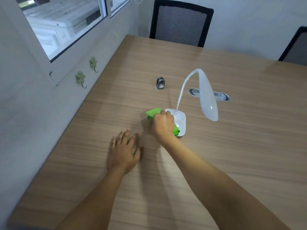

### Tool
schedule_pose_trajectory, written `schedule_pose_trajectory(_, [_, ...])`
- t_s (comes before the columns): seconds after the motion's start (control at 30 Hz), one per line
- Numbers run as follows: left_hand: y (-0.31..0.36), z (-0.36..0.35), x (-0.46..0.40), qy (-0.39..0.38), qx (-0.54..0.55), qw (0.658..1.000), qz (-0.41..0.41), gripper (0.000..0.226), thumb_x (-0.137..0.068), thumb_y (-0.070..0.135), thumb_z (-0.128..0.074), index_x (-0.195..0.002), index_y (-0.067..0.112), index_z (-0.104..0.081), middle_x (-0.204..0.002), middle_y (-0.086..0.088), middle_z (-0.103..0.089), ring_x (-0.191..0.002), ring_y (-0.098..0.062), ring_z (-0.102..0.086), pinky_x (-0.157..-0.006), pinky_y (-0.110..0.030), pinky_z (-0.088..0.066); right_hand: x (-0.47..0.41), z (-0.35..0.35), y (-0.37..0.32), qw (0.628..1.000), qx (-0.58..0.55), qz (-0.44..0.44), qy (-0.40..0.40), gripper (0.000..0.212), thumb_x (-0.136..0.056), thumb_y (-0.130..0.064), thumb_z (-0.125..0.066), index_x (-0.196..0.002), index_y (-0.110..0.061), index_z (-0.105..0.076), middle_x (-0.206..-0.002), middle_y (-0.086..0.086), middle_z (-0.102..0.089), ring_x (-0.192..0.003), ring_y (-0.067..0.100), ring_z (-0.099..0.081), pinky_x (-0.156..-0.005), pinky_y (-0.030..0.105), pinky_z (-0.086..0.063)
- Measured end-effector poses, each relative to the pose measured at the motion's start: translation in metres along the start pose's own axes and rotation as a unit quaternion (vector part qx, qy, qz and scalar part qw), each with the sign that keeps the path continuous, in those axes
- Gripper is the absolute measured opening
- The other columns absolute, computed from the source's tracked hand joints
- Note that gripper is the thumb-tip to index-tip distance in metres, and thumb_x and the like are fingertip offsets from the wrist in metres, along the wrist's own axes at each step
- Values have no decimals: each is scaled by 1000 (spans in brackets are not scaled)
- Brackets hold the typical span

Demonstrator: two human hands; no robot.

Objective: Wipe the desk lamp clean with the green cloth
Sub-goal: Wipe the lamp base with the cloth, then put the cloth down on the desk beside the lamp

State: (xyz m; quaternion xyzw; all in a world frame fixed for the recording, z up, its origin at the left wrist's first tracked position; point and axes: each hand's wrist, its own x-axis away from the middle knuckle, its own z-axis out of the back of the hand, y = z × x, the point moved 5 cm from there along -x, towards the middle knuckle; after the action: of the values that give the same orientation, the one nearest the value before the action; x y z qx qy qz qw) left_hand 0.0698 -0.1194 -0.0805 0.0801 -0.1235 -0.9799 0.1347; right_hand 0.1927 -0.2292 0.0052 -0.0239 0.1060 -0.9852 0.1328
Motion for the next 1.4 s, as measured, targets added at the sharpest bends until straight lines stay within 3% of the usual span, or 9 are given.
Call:
schedule_pose_trajectory(0.13, [-1,-1,1,-11,8,1000,-4,58,-86,58,-29,-138,34,-43,-152,-3,-38,-143,-24,-30,-118,-45,-16,17,13,-19,994,53,53,80,28,-16,-1,-80,-38,-5,-62,-43,9,-60,-42,25,-59,-41,19,-42])
schedule_pose_trajectory(0.23, [-1,-1,0,-4,-2,1000,-1,59,-84,56,-31,-135,32,-49,-149,-4,-45,-140,-26,-37,-115,-47,-23,11,26,1,986,52,78,138,34,-2,-2,-74,-29,-8,-55,-32,5,-51,-30,21,-50,-35,13,-34])
schedule_pose_trajectory(0.33, [0,0,0,7,-5,1000,1,58,-82,54,-35,-133,31,-51,-146,-4,-49,-138,-25,-40,-113,-49,-28,11,32,28,977,62,43,200,35,-2,0,-74,-31,-7,-57,-34,5,-53,-32,23,-53,-38,15,-39])
schedule_pose_trajectory(0.5, [0,0,1,15,0,1000,-1,58,-82,54,-36,-133,31,-51,-146,-4,-48,-138,-25,-40,-113,-49,-27,35,5,41,984,67,54,155,32,-21,-10,-87,-41,-13,-63,-41,2,-56,-42,25,-54,-42,18,-39])
schedule_pose_trajectory(0.67, [-2,1,2,4,2,1000,-4,62,-82,55,-29,-135,30,-48,-149,-3,-44,-140,-25,-35,-115,-48,-23,60,30,23,964,27,127,233,23,-35,0,-76,-50,-15,-67,-43,0,-58,-42,25,-50,-52,23,-20])
schedule_pose_trajectory(0.87, [-17,12,19,-3,15,1000,8,65,-87,49,-20,-134,16,-51,-146,-7,-49,-140,-26,-36,-115,-49,-23,57,38,-10,938,-38,203,280,28,-62,-6,-53,-71,-20,-76,-65,-2,-74,-52,28,-58,-51,29,-38])
schedule_pose_trajectory(1.03, [-49,19,53,8,-3,999,43,61,-89,46,-24,-137,15,-48,-148,-7,-46,-142,-24,-33,-116,-50,-21,46,0,-45,942,14,236,239,22,-57,-18,-72,-76,-28,-77,-74,-5,-75,-57,25,-63,-59,28,-45])
schedule_pose_trajectory(1.23, [-47,19,53,7,2,1000,28,59,-85,45,-38,-133,13,-53,-140,-9,-54,-135,-24,-45,-112,-48,-33,42,-41,-64,954,83,213,193,31,-67,-24,-47,-74,-31,-77,-73,-5,-75,-60,25,-64,-62,28,-42])
schedule_pose_trajectory(1.4, [-46,19,51,32,-8,999,21,56,-83,46,-46,-126,13,-59,-133,-8,-60,-130,-23,-51,-110,-44,-37,48,-61,-55,973,72,190,110,24,-62,-22,-75,-85,-29,-76,-82,-1,-77,-70,28,-66,-68,37,-51])
